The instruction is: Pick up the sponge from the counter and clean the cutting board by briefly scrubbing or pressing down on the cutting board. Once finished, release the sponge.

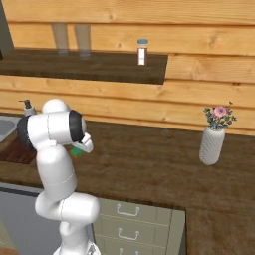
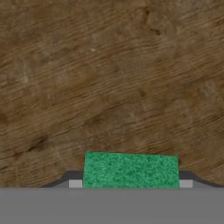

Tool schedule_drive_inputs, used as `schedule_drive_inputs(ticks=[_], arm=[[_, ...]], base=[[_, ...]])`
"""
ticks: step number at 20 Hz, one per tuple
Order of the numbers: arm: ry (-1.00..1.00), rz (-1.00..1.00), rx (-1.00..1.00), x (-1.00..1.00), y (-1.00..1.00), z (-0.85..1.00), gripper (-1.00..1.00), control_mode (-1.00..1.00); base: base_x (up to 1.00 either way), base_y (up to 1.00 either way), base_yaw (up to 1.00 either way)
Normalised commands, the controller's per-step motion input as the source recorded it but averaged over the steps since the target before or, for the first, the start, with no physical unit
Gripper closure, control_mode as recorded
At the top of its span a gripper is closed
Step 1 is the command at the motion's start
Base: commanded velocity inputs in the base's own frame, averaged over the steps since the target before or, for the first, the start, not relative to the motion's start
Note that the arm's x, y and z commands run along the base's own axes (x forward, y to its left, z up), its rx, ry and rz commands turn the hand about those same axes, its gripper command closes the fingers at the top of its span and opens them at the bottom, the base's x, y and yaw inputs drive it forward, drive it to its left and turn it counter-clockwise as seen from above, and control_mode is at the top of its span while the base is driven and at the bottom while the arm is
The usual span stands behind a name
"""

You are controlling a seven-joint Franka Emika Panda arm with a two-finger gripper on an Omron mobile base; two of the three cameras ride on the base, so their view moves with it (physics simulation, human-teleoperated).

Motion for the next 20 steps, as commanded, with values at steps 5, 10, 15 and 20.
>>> schedule_drive_inputs(ticks=[5,10,15,20], arm=[[0.0,0.1,0.21,-0.55,0.01,0.19,1.0,-1.0],[0.02,0.18,0.12,0.0,0.75,0.68,1.0,-1.0],[0.0,0.08,0.0,0.09,1.0,0.56,1.0,-1.0],[0.0,0.07,-0.03,0.37,1.0,0.45,1.0,-1.0]], base=[[0.0,0.0,0.0],[0.0,0.0,0.0],[0.0,0.0,0.0],[0.0,0.0,0.0]])
